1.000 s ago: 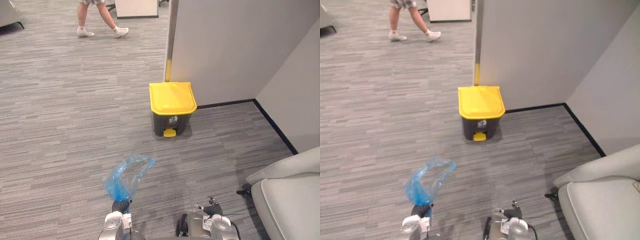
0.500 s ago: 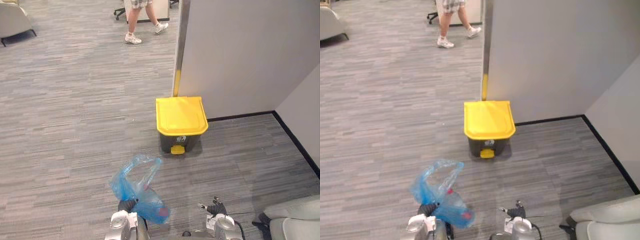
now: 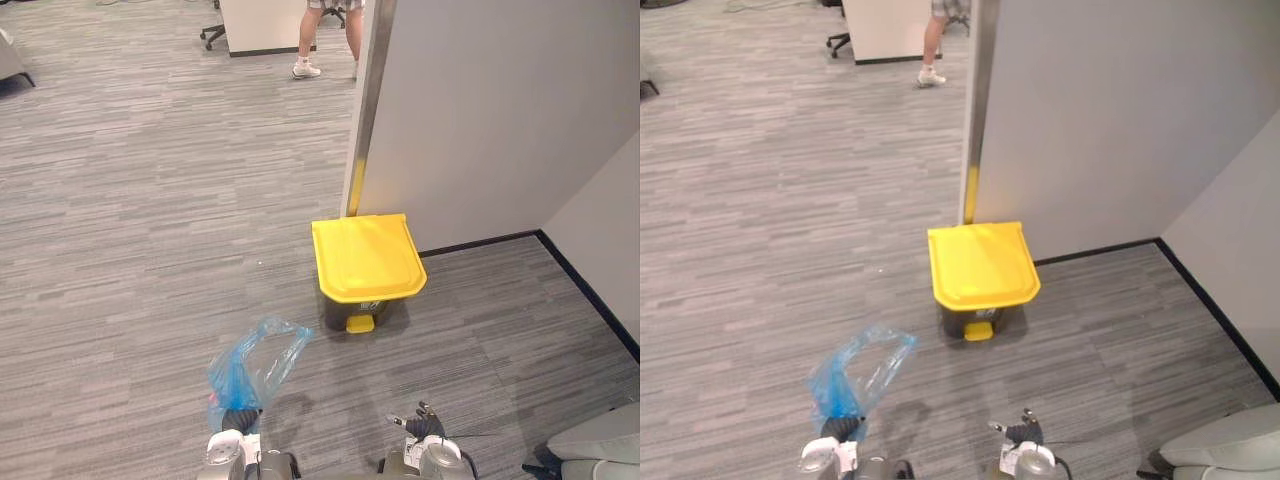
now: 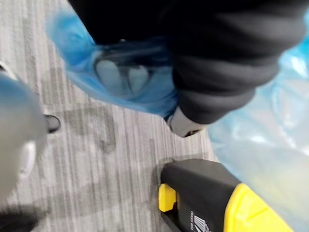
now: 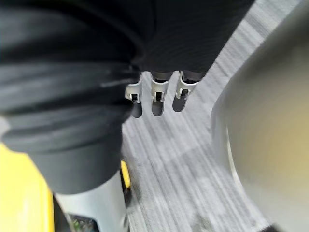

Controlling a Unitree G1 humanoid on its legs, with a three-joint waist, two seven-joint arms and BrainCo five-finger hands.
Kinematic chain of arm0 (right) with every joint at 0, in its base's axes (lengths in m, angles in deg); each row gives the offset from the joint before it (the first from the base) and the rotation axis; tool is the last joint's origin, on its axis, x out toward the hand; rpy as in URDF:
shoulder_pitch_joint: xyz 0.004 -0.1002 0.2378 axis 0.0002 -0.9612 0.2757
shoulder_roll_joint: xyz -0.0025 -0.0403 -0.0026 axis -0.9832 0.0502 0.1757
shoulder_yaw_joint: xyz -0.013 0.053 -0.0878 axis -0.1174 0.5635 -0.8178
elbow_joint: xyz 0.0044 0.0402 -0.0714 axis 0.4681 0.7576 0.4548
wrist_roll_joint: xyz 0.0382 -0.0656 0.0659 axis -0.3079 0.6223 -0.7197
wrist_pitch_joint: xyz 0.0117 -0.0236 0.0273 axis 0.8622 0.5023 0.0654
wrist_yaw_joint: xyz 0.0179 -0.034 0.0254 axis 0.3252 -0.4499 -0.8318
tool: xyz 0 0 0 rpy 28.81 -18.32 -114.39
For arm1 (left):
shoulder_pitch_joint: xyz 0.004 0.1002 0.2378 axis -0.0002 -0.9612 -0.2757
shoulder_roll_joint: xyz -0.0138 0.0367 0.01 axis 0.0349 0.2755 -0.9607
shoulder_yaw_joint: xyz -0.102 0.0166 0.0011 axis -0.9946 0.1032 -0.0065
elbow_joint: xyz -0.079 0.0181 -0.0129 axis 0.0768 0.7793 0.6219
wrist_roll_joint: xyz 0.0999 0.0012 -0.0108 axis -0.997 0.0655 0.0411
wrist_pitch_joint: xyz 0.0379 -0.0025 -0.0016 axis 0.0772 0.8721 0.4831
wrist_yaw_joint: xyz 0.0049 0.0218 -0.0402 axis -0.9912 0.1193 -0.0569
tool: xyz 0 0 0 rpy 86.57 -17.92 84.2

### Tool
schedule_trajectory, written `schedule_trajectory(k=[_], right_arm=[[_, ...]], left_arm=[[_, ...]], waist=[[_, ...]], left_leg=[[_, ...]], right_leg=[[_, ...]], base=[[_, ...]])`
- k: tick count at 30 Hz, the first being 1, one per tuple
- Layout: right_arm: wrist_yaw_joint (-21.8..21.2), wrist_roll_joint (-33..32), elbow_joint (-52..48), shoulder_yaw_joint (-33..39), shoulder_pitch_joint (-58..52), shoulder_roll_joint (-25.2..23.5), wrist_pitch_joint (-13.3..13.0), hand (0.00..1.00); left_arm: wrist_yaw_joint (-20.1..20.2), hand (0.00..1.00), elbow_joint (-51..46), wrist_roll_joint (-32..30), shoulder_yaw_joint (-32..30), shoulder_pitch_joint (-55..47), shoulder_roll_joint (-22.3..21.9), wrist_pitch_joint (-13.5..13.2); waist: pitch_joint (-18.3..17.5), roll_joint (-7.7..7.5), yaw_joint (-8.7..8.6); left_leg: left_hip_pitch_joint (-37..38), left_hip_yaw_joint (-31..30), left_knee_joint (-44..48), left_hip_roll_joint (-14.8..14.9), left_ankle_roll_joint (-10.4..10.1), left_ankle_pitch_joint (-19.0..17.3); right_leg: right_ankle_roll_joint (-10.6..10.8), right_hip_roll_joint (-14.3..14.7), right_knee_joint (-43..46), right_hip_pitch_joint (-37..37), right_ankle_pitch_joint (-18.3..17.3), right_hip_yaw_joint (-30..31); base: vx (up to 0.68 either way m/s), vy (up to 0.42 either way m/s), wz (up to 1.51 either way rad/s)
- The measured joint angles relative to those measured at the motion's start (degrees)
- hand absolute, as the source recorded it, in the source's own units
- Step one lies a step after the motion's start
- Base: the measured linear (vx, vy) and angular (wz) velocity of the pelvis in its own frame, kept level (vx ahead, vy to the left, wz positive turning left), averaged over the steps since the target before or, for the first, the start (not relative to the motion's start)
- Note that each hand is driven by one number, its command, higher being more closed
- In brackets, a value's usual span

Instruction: Gather rubbish on tea table into small bin, then transfer packed bag to large trash can.

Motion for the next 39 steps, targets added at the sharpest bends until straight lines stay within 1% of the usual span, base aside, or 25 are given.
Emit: schedule_trajectory(k=[1, 2, 3, 4, 6, 7, 8, 9, 10, 11, 12, 14, 16, 17, 18, 19, 22, 25, 28, 33, 34, 35, 37, 38, 39], right_arm=[[0.0, 0.0, 1.7, -0.2, 0.0, 0.5, 0.0, 0.00], [0.0, 0.0, 2.1, 0.0, 0.2, 1.0, 0.1, 0.00], [0.0, 0.0, 2.7, 0.7, 0.4, 2.1, 0.1, 0.00], [0.0, 0.0, 2.9, 1.6, 0.3, 2.8, 0.2, 0.00], [0.1, 0.0, 2.8, 3.0, 0.0, 2.8, 0.2, 0.00], [0.1, 0.0, 2.8, 3.1, -0.3, 2.8, 0.3, 0.00], [0.1, -0.1, 2.7, 3.0, -0.6, 2.5, 0.3, 0.00], [0.1, -0.1, 2.5, 2.5, -0.9, 2.5, 0.3, 0.00], [0.1, -0.1, 2.0, 1.9, -1.2, 2.6, 0.3, 0.00], [0.1, -0.2, 1.6, 1.1, -1.3, 2.5, 0.1, 0.00], [0.1, -0.2, 1.5, 0.8, -1.3, 2.2, 0.1, 0.00], [0.1, -0.3, 1.5, 1.0, -1.3, 2.2, 0.2, 0.00], [0.1, -0.3, 1.4, 1.4, -1.3, 2.1, 0.2, 0.00], [0.0, -0.3, 1.0, 1.6, -1.3, 2.7, 0.1, 0.00], [0.1, -0.3, 1.4, 2.3, -1.4, 2.5, 0.2, 0.00], [0.0, -0.3, 1.6, 2.5, -1.3, 1.7, 0.3, 0.00], [0.0, -0.3, 2.1, 3.2, -1.7, 1.0, 0.3, 0.00], [0.0, -0.2, 4.1, 3.6, -1.1, 1.1, 0.2, 0.00], [0.0, -0.1, 5.0, 3.5, -0.6, 2.0, 0.2, 0.00], [0.1, 0.0, 6.7, 3.2, 0.3, 3.4, 0.4, 0.00], [0.0, 0.0, 6.6, 3.0, 0.3, 3.4, 0.4, 0.00], [0.0, 0.0, 6.2, 2.9, 0.5, 3.5, 0.4, 0.00], [0.0, 0.0, 5.3, 2.9, 0.5, 3.6, 0.4, 0.00], [0.0, -0.6, 3.5, 3.6, -0.5, 3.2, 0.2, 0.00], [0.0, -0.2, 2.7, 3.5, -0.5, 2.6, 0.0, 0.00]], left_arm=[[0.0, 1.00, 1.9, 0.0, 0.1, 0.2, 0.3, 0.1], [0.0, 1.00, 2.5, -0.1, 0.1, 0.4, -0.1, 0.2], [0.1, 1.00, 2.7, 0.0, 0.0, -0.1, -0.9, 0.2], [0.1, 1.00, 3.0, 0.0, -0.1, 0.1, -1.6, 0.2], [0.2, 1.00, 3.0, -0.1, -0.1, 0.3, -2.0, 0.2], [0.3, 1.00, 2.9, -0.1, -0.1, 0.7, -2.1, 0.2], [0.4, 1.00, 2.7, -0.1, -0.2, 1.3, -2.4, 0.2], [0.6, 1.00, 2.0, -0.1, -0.2, 1.7, -2.8, 0.1], [0.6, 1.00, 1.3, -0.1, -0.2, 1.6, -3.2, 0.2], [0.6, 1.00, 1.0, -0.1, -0.2, 1.5, -3.8, 0.2], [0.8, 1.00, 0.7, -0.1, -0.2, 1.1, -4.2, 0.2], [1.2, 1.00, -0.1, -0.1, -0.2, 1.3, -4.2, 0.2], [1.3, 1.00, -0.7, -0.1, -0.2, 1.2, -4.2, 0.1], [1.3, 1.00, -0.7, -0.1, -0.1, 1.0, -4.4, 0.1], [1.3, 1.00, -0.2, -0.1, 0.0, 1.0, -4.5, 0.2], [1.3, 1.00, 0.1, -0.1, 0.4, 1.3, -3.2, 0.1], [1.2, 1.00, 1.3, -0.2, 0.8, 0.9, -1.1, 0.2], [1.2, 1.00, 2.4, -1.2, 1.3, 0.2, 0.9, 0.1], [1.1, 1.00, 3.5, -1.2, 2.3, -0.1, 2.1, 0.1], [1.1, 1.00, 4.3, -1.2, 2.3, -1.2, 2.2, 0.1], [1.2, 1.00, 4.2, -1.2, 2.3, -1.2, 2.2, 0.1], [1.2, 1.00, 3.9, -1.2, 2.3, -1.0, 2.2, 0.1], [1.2, 1.00, 3.9, -1.2, 2.3, -0.4, 1.8, 0.1], [1.2, 1.00, 3.7, -1.2, 2.3, -0.3, 2.0, 0.1], [1.1, 1.00, 3.5, -1.2, 2.1, -0.2, 2.4, 0.1]], waist=[[-0.7, -1.02, -0.45], [-0.9, -0.25, -0.49], [-1.6, 1.34, -0.21], [-1.5, 2.40, -0.32], [-1.2, 2.99, -0.72], [-1.1, 2.87, -0.79], [-0.7, 2.26, -0.81], [-0.3, 1.57, -0.89], [-0.3, 1.66, -0.86], [0.0, 1.80, -0.64], [0.0, 1.75, -0.21], [0.0, 1.79, -0.14], [0.0, 1.78, 0.09], [-0.7, 3.06, 0.08], [-1.1, 2.95, 0.14], [-1.2, 1.21, -0.03], [-1.7, -0.32, -0.13], [-1.8, -0.30, -0.18], [-1.7, 0.31, -0.17], [-1.6, 0.32, -0.10], [-1.5, 0.28, -0.03], [-0.9, 0.08, -0.02], [1.0, 0.55, -0.07], [1.6, 0.25, -0.48], [2.0, -0.27, -1.00]], left_leg=[[1.0, -1.7, -1.2, -1.4, -0.9, 0.0], [1.3, -2.7, -1.9, -0.9, -1.1, 0.3], [1.5, -4.5, -3.1, 0.0, -1.5, 0.5], [2.3, -5.3, -4.2, 0.7, -1.9, 0.7], [3.2, -5.5, -4.2, 1.6, -2.9, 1.4], [3.1, -5.7, -2.6, 1.9, -3.0, 1.4], [1.8, -6.3, 2.4, 2.4, -3.0, 1.4], [-1.7, -6.9, 11.8, 3.3, -3.2, 1.6], [-4.2, -6.8, 18.1, 4.5, -3.6, 2.2], [-7.8, -6.8, 26.5, 6.4, -3.1, 4.2], [-10.2, -5.7, 31.6, 7.9, -2.0, 2.5], [-11.8, -3.5, 29.6, 8.7, -1.4, -0.8], [-12.3, -2.0, 19.7, 8.2, -1.1, -0.2], [-12.0, -2.5, 10.4, 7.6, -1.7, 4.8], [-10.3, -3.2, 7.6, 6.4, -2.3, 4.1], [-8.9, -2.3, 3.6, 4.1, -1.6, 5.1], [-6.3, -1.7, -1.2, 1.0, -0.7, 6.6], [-3.8, -0.7, -7.0, -1.2, -0.4, 9.4], [-3.8, -0.7, -9.5, -1.2, -0.4, 11.0], [-3.5, -1.3, -9.5, -1.0, -0.3, 10.5], [-3.8, -2.3, -9.0, -0.9, 0.0, 9.5], [-4.2, -2.7, -7.1, -1.0, 0.2, 7.7], [-3.8, -4.4, -4.7, -0.7, 0.7, 5.1], [-2.8, -5.5, -4.3, -1.1, 1.6, 4.6], [-1.6, -6.4, -3.7, -1.2, 2.5, 3.9]], right_leg=[[-5.5, 1.1, -5.3, 0.6, 4.9, 0.1], [-5.8, 1.6, -5.9, 1.3, 5.1, 0.1], [-6.1, 3.0, -7.6, 1.7, 5.1, 0.0], [-6.7, 3.9, -8.5, 2.5, 4.6, -0.4], [-6.8, 4.6, -10.3, 4.8, 4.4, -1.6], [-6.8, 4.6, -11.3, 6.1, 4.3, -2.1], [-6.7, 4.5, -12.7, 8.2, 4.2, -2.6], [-6.5, 4.1, -14.3, 10.3, 4.1, -3.0], [-6.5, 4.3, -15.1, 11.7, 4.0, -3.2], [-6.6, 4.3, -16.3, 13.6, 3.9, -3.0], [-6.7, 4.2, -17.2, 14.9, 3.9, -2.6], [-6.6, 3.5, -17.6, 15.9, 3.9, -1.8], [-5.7, 2.4, -17.5, 16.0, 4.0, -1.0], [-3.5, 2.8, -17.7, 15.9, 3.5, -0.7], [-2.3, 2.5, -18.2, 15.5, 3.5, 0.1], [-1.2, 0.9, -19.6, 15.4, 4.2, 0.9], [0.4, -1.0, -23.5, 17.3, 5.8, 1.4], [0.5, -1.6, -25.9, 17.8, 7.2, 2.2], [0.1, -1.0, -27.0, 16.9, 8.2, 2.7], [-0.3, -0.6, -26.4, 16.5, 8.9, 4.2], [0.0, -0.7, -25.1, 15.7, 8.7, 4.3], [1.1, -1.2, -21.8, 14.3, 7.8, 4.7], [2.8, -2.1, -9.8, 10.6, 6.7, 4.6], [3.6, -3.2, -0.4, 6.7, 6.7, 3.8], [3.6, -4.0, 4.9, 4.0, 5.1, 2.9]], base=[[0.31, -0.112, 0.00], [0.31, -0.092, -0.17], [0.30, -0.096, -0.26], [0.27, -0.105, -0.17], [0.23, -0.086, 0.16], [0.23, -0.085, 0.34], [0.18, -0.065, 0.34], [0.17, -0.047, 0.25], [0.15, 0.015, 0.08], [0.19, 0.108, -0.13], [0.16, 0.105, -0.16], [0.13, 0.140, -0.22], [0.13, 0.210, -0.20], [0.10, 0.167, -0.07], [0.13, 0.242, -0.06], [0.09, 0.174, -0.08], [0.06, 0.122, -0.05], [0.03, 0.077, -0.10], [0.00, -0.012, -0.11], [-0.01, -0.006, -0.17], [-0.06, 0.035, -0.19], [-0.07, 0.064, -0.19], [-0.14, 0.086, 0.05], [-0.11, 0.095, 0.38], [-0.01, 0.071, 0.41]])
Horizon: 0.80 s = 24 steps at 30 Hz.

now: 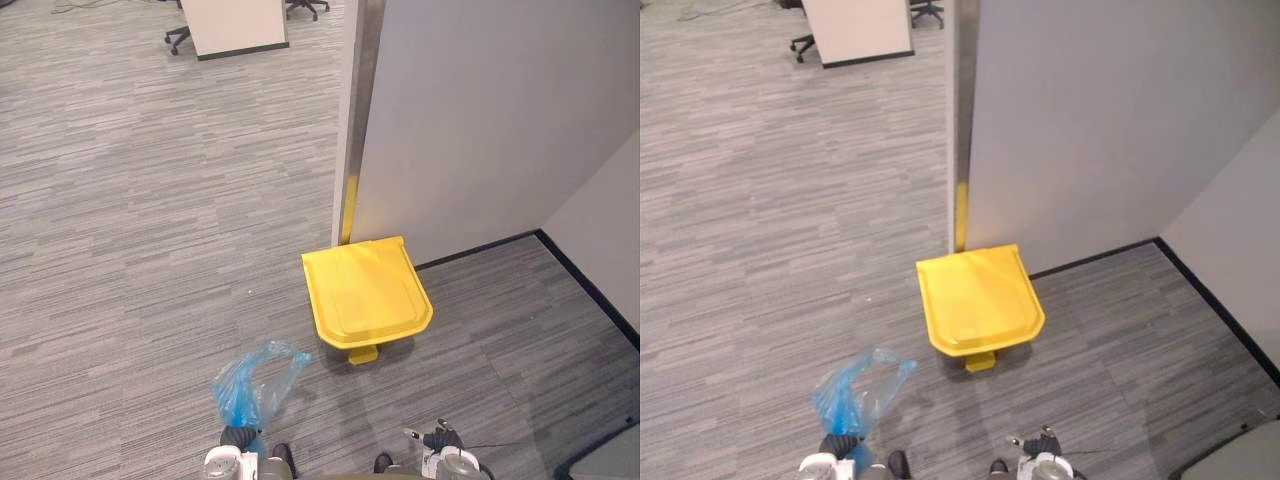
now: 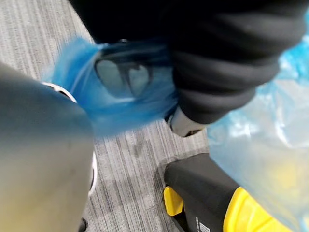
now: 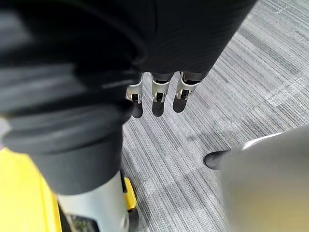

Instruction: Gather rubbish on tea table into small bin, then transfer packed bag to large trash can.

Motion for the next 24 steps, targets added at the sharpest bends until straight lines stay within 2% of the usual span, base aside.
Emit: schedule_trajectory(k=[2, 5, 7, 8, 9, 10, 12, 13, 14, 16, 18, 20, 23, 24], right_arm=[[-0.1, 0.1, -0.4, -0.5, 0.2, -0.2, 0.0, 0.00], [0.0, 0.1, -1.1, -0.7, 1.6, -0.2, 0.0, 0.00], [0.2, 0.0, -1.5, -1.1, 2.1, -0.4, 0.0, 0.00], [0.3, 0.0, -1.5, -1.1, 2.2, -0.4, 0.1, 0.00], [0.6, 0.0, -1.6, -1.0, 2.3, -0.6, 0.3, 0.00], [0.7, 0.0, -2.4, -0.5, 2.6, -0.3, 0.4, 0.00], [0.7, 0.0, -3.4, 0.3, 2.5, -0.2, 0.4, 0.00], [0.6, 0.0, -3.4, 0.9, 2.5, -0.2, 0.5, 0.00], [0.6, 0.0, -3.4, 1.1, 2.5, -0.1, 0.5, 0.00], [0.7, 0.0, -3.4, 1.9, 2.6, 0.0, 0.7, 0.00], [0.6, 0.2, -3.4, 1.6, 2.6, -0.1, 1.1, 0.00], [0.6, 0.2, -3.5, 0.0, 2.7, -0.1, 1.3, 0.00], [0.4, 2.1, -3.5, -3.3, 3.0, 0.4, 1.3, 0.00], [0.4, 2.3, -3.6, -4.3, 3.2, 0.5, 1.3, 0.00]], left_arm=[[-0.1, 1.00, -0.3, 0.0, -0.1, 0.6, 0.1, -0.1], [-0.2, 1.00, -0.3, 0.1, 0.0, 2.3, 0.2, 0.0], [-0.7, 1.00, -0.3, 0.1, -0.7, 3.9, -0.2, -0.1], [-0.9, 1.00, -0.3, 0.2, -1.1, 4.3, -0.5, -0.1], [-1.2, 1.00, -0.3, 0.6, -1.7, 5.0, -1.1, -0.2], [-1.2, 1.00, -0.4, 0.6, -1.5, 5.5, -1.3, -0.2], [-1.2, 1.00, -0.7, 0.6, -1.3, 5.9, -1.5, -0.2], [-1.2, 1.00, -1.3, 0.6, -1.6, 6.1, -1.9, -0.2], [-1.2, 1.00, -1.6, 0.6, -1.5, 5.9, -2.1, -0.2], [-1.2, 1.00, -1.8, 0.6, -1.6, 5.4, -2.7, -0.2], [-1.2, 1.00, -1.8, 0.8, -1.6, 5.4, -3.2, -0.2], [-1.2, 1.00, -1.8, 1.1, -1.6, 5.7, -3.5, -0.2], [-1.0, 1.00, -2.6, 1.1, -1.6, 6.2, -4.7, -0.2], [-1.0, 1.00, -2.8, 1.1, -1.5, 6.3, -4.9, -0.2]], waist=[[0.4, -0.67, 0.37], [3.0, -0.70, 0.72], [4.2, -1.85, 0.81], [4.3, -2.22, 0.87], [4.6, -2.47, 0.97], [5.1, -1.47, 0.84], [5.2, -0.39, 0.50], [5.4, -0.12, 0.42], [5.2, 0.18, 0.75], [4.8, 1.24, 1.04], [4.3, 1.38, 1.45], [3.4, 0.93, 1.50], [2.1, 1.88, 1.64], [1.8, 2.22, 1.64]], left_leg=[[-0.1, -0.8, 2.1, 1.1, 0.4, -1.2], [-0.6, -0.8, 6.9, 3.0, -0.2, -4.0], [-2.1, -0.5, 13.1, 3.3, -0.9, -7.6], [-2.5, -0.6, 15.1, 3.3, -1.4, -8.9], [-3.2, -1.7, 19.4, 3.4, -2.8, -11.9], [-3.7, -4.1, 21.5, 4.4, -3.5, -13.5], [-4.4, -7.0, 21.8, 5.5, -5.1, -14.2], [-4.9, -9.6, 23.4, 5.9, -5.6, -14.6], [-5.3, -10.6, 24.5, 6.2, -5.5, -14.8], [-6.5, -13.1, 26.9, 9.1, -5.9, -16.4], [-6.2, -13.6, 23.2, 10.5, -7.3, -17.2], [-5.2, -13.7, 17.1, 10.5, -10.7, -15.4], [-5.6, -14.8, 14.9, 10.7, -11.1, -14.0], [-5.6, -14.8, 13.7, 11.0, -12.2, -13.0]], right_leg=[[-0.8, 0.7, -0.6, -2.9, -1.7, -3.2], [-1.3, 2.8, -11.5, -6.9, 1.8, -6.8], [-0.7, 3.2, -18.6, -8.0, 4.0, -7.0], [-1.0, 3.0, -18.9, -8.1, 4.1, -6.5], [-3.5, 3.4, -18.1, -7.9, 4.9, -4.7], [-4.0, 4.5, -14.8, -8.5, 5.0, -4.2], [-4.9, 5.7, -10.3, -10.2, 4.1, -3.8], [-7.3, 6.5, -7.6, -10.8, 2.6, -4.7], [-8.4, 6.7, -6.3, -11.2, 1.9, -5.3], [-10.8, 7.9, -3.3, -11.4, 0.4, -9.6], [-11.9, 9.0, -2.6, -12.3, -0.5, -10.7], [-12.0, 9.5, -3.7, -13.4, -0.8, -10.9], [-12.8, 10.1, -4.9, -14.3, -1.0, -12.4], [-12.9, 10.3, -4.9, -14.3, -1.1, -12.6]], base=[[0.02, 0.034, 0.23], [0.06, -0.039, 0.02], [0.11, -0.180, 0.06], [0.17, -0.261, 0.26], [0.22, -0.288, 0.40], [0.22, -0.287, 0.50], [0.22, -0.292, 0.77], [0.26, -0.296, 0.80], [0.28, -0.270, 0.60], [0.28, -0.267, 0.34], [0.17, -0.175, 0.13], [0.19, -0.174, 0.05], [0.18, -0.083, 0.01], [0.15, -0.048, 0.05]])
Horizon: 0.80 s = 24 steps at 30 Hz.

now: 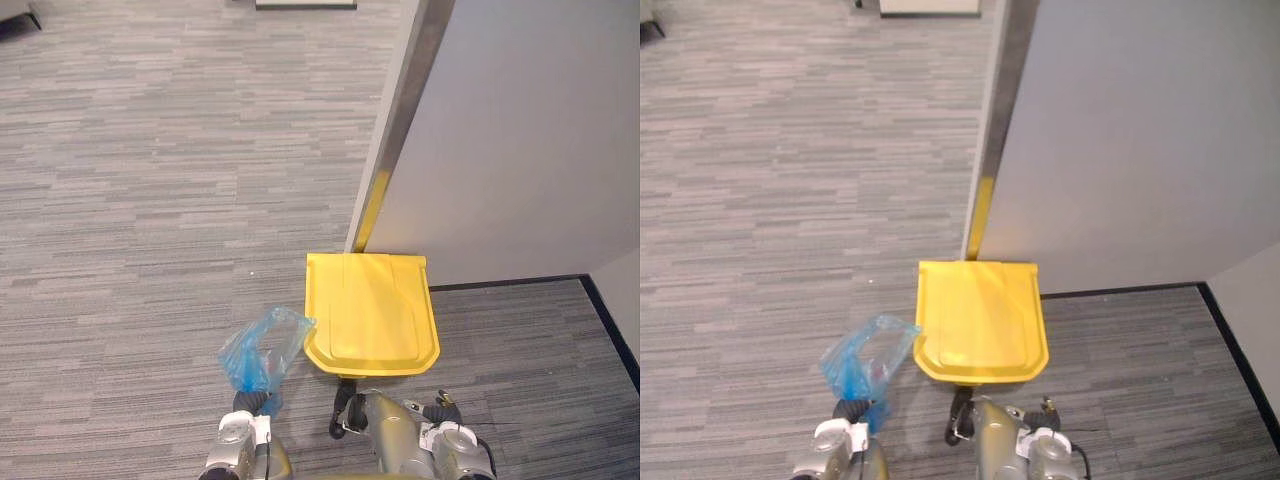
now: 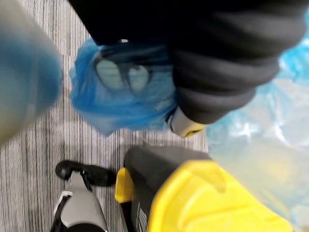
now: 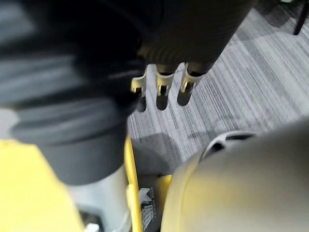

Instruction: Gather rubbish on tea table into small bin, then transfer packed bag to large trash can.

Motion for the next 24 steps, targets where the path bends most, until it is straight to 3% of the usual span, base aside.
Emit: schedule_trajectory(k=[5, 10, 12, 15, 17, 18, 20, 23, 24], right_arm=[[-0.2, 0.1, -0.3, -2.4, 0.1, -0.6, -0.2, 0.00], [-0.5, 0.1, 0.5, -2.3, -0.2, -0.7, -0.3, 0.00], [-0.6, 0.6, 1.1, -2.2, -0.3, -0.6, -0.4, 0.00], [-0.6, 0.6, 3.5, -2.2, -1.3, -0.4, -0.3, 0.00], [-0.8, 0.5, 3.5, -2.1, -2.9, 0.1, -0.4, 0.00], [-0.9, 0.5, 3.5, -2.2, -2.9, 0.3, -0.5, 0.00], [-1.2, 0.4, 3.4, -1.5, -2.9, -0.1, -0.6, 0.00], [-1.6, 0.4, 3.0, 0.7, -3.7, -0.3, -0.8, 0.00], [-1.6, 0.5, 2.9, 0.7, -4.2, -0.6, -0.9, 0.00]], left_arm=[[0.3, 1.00, -1.8, 0.0, 0.6, 0.1, 0.1, -0.1], [0.4, 1.00, -1.7, 0.0, 2.2, -1.6, 1.8, -0.1], [0.4, 1.00, -1.3, 0.0, 2.2, -1.7, 2.5, -0.1], [0.4, 1.00, 0.2, 0.0, 2.7, -1.6, 2.8, -0.1], [0.4, 1.00, 1.3, 0.0, 2.8, -2.5, 2.8, -0.2], [0.4, 1.00, 1.8, 0.0, 2.8, -2.9, 3.2, -0.1], [0.3, 1.00, 2.3, 0.0, 2.7, -3.9, 4.1, 0.0], [0.2, 1.00, 2.3, 0.1, 2.6, -3.9, 4.7, 0.1], [0.2, 1.00, 2.3, 0.1, 2.5, -4.2, 4.7, 0.2]], waist=[[-1.6, -0.20, 0.25], [-3.0, -1.33, 0.10], [-3.2, -2.68, 0.05], [-2.1, -4.43, -0.59], [-2.1, -4.46, -0.73], [-1.9, -4.25, -0.80], [-2.1, -4.72, -0.57], [-2.3, -4.25, -0.67], [-2.7, -4.25, -0.66]], left_leg=[[2.0, 0.2, -7.5, 0.0, -1.9, 3.8], [7.0, 0.4, -11.9, -0.2, -1.7, 6.4], [7.6, 0.8, -10.6, -1.5, -0.7, 5.9], [7.4, 2.5, -3.1, -4.2, 3.1, 3.7], [7.0, 4.1, -0.2, -5.0, 5.0, 1.8], [6.9, 5.0, -0.5, -5.2, 4.4, 1.1], [6.0, 7.0, -0.5, -5.3, 5.3, 2.1], [5.5, 7.0, -1.6, -5.3, 5.1, 4.3], [5.5, 6.6, -2.9, -5.4, 5.0, 4.8]], right_leg=[[-0.8, -0.2, -1.0, 0.2, 0.6, -0.5], [-0.6, -0.5, -1.3, 3.9, 0.7, 0.0], [-0.4, -1.4, -1.4, 4.9, 0.6, 0.5], [1.7, -3.7, -1.9, 7.7, 0.5, 1.6], [4.5, -4.5, -3.1, 8.8, 2.3, 2.3], [6.1, -4.6, -3.9, 8.4, 3.7, 2.8], [7.6, -5.6, -1.6, 7.0, 3.6, 4.5], [7.4, -6.8, 14.3, 7.8, -1.7, 7.6], [8.1, -6.7, 13.4, 10.6, -3.1, 8.2]], base=[[0.12, -0.011, 0.16], [0.07, 0.021, 0.16], [-0.06, 0.058, -0.02], [-0.16, 0.106, -0.01], [-0.24, 0.194, -0.25], [-0.26, 0.187, -0.45], [-0.25, 0.148, -0.34], [-0.16, 0.062, 0.04], [-0.07, -0.028, 0.06]])
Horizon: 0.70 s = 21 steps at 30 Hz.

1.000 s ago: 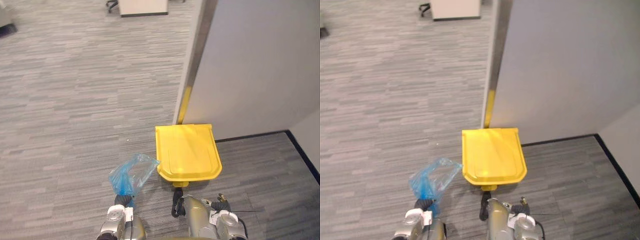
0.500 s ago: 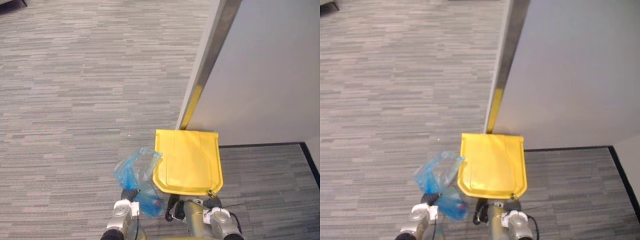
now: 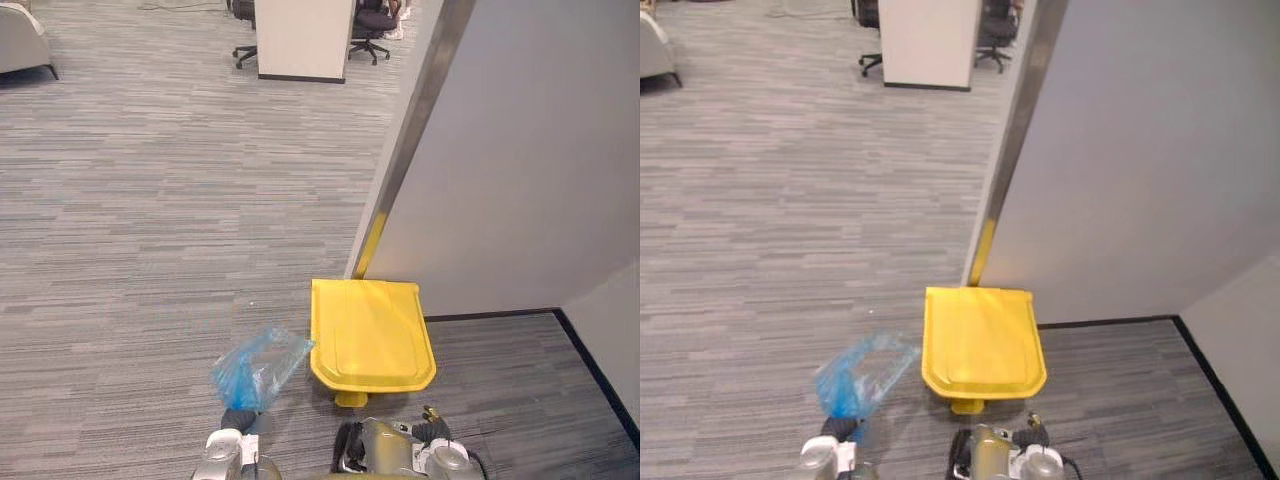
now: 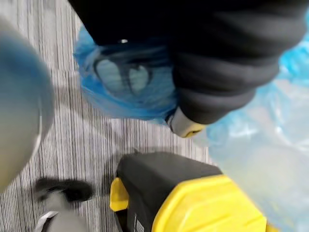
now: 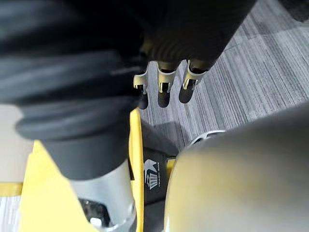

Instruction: Gather rubbish on tea table into small bin, then transfer packed bag to large trash can.

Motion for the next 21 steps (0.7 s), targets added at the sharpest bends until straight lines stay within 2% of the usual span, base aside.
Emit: schedule_trajectory(k=[1, 2, 3, 4, 5, 7, 10, 12, 16, 20, 21], right_arm=[[0.0, 0.0, 0.5, 0.0, -0.4, -0.4, 0.1, 0.00], [0.0, -0.2, 3.0, 1.8, -0.1, 0.3, 0.2, 0.00], [0.1, -0.4, 4.1, 2.8, 0.0, 1.4, 0.1, 0.00], [0.1, -0.4, 4.1, 2.8, 0.0, 1.4, 0.1, 0.00], [0.1, -0.4, 4.6, 2.8, 0.1, 2.5, 0.1, 0.00], [0.2, -0.4, 5.1, 3.3, 0.0, 2.5, 0.1, 0.00], [0.3, -0.5, 6.5, 3.2, 0.1, 2.4, 0.1, 0.00], [0.6, -0.5, 6.5, 3.2, 0.3, 2.5, 0.1, 0.00], [0.8, -0.6, 6.6, 3.2, 0.6, 3.1, 0.1, 0.00], [0.7, -0.5, 6.6, 2.9, 1.2, 3.0, 0.2, 0.00], [0.7, -0.5, 6.5, 1.9, 1.7, 2.8, 0.1, 0.00]], left_arm=[[0.1, 1.00, 0.0, 0.0, -0.4, -0.5, -0.1, 0.0], [0.1, 1.00, 0.8, 0.0, -0.6, -0.5, -1.1, 0.4], [0.3, 1.00, 1.2, 0.0, -0.1, -1.0, -2.6, 0.4], [0.3, 1.00, 1.2, 0.0, -0.1, -1.0, -2.6, 0.4], [0.4, 1.00, 1.5, 0.0, 0.4, -1.0, -3.2, 0.5], [1.0, 1.00, 1.6, 0.0, 0.3, -0.9, -2.6, 0.5], [1.2, 1.00, 1.5, 0.0, 0.3, -0.7, -2.1, 0.5], [1.2, 1.00, 1.6, 0.0, 0.3, -0.4, -2.2, 0.5], [1.3, 1.00, 2.7, -0.1, 2.1, 0.4, -1.6, 0.5], [1.3, 1.00, 2.8, -0.1, 2.0, 0.2, -1.2, 0.5], [1.3, 1.00, 2.8, -0.1, 2.0, 0.3, -0.8, 0.5]], waist=[[-1.3, -0.83, 0.01], [-2.8, 0.52, -0.09], [-4.2, 2.89, -0.19], [-4.2, 2.89, -0.19], [-4.8, 4.44, -0.41], [-4.6, 4.32, -0.50], [-4.4, 2.96, -0.29], [-4.3, 3.03, -0.28], [-3.5, 4.04, -0.36], [-2.7, 4.31, -0.43], [-2.3, 3.94, -0.45]], left_leg=[[-0.2, 0.0, -1.8, -0.8, -0.3, 0.8], [-0.5, -0.2, -5.8, -1.2, -0.1, 3.2], [-0.4, 0.0, -9.4, -0.3, -0.5, 5.7], [-0.4, 0.0, -9.4, -0.3, -0.5, 5.7], [-0.3, 0.1, -10.5, 0.8, -1.6, 7.6], [-0.5, 0.1, -8.1, 1.7, -1.7, 7.8], [-1.9, 1.5, -3.5, 1.7, -0.7, 8.4], [-1.8, 1.5, -5.8, 1.0, 0.5, 9.2], [1.6, 2.6, -14.9, -1.0, 1.0, 12.0], [3.6, 6.0, -17.3, -2.2, 1.2, 12.1], [3.5, 7.6, -17.7, -2.5, 1.4, 11.8]], right_leg=[[1.9, 0.5, -7.3, 3.4, -3.3, 1.3], [-2.4, 2.6, -17.0, 5.9, -3.7, 0.9], [-3.0, 4.5, -21.6, 5.9, -0.9, 1.2], [-3.0, 4.5, -21.6, 5.9, -0.9, 1.2], [-3.4, 6.2, -25.9, 7.7, 1.6, 1.1], [-3.4, 7.1, -29.7, 10.8, 3.2, 1.0], [-3.1, 7.3, -34.3, 14.1, 5.9, 1.8], [-2.7, 7.2, -36.4, 13.6, 7.8, 2.6], [-1.9, 6.7, -41.5, 13.3, 12.4, 5.0], [-1.2, 6.3, -42.2, 12.4, 14.5, 9.0], [-1.1, 6.3, -40.7, 10.4, 14.7, 10.6]], base=[[0.03, -0.125, -0.11], [0.08, -0.143, -0.33], [0.11, -0.122, -0.30], [0.10, -0.041, -0.23], [0.10, -0.019, -0.07], [0.08, -0.003, -0.04], [0.00, 0.023, -0.03], [-0.04, 0.072, -0.11], [-0.07, 0.097, -0.22], [-0.13, 0.096, -0.51], [-0.20, 0.079, -0.76]])
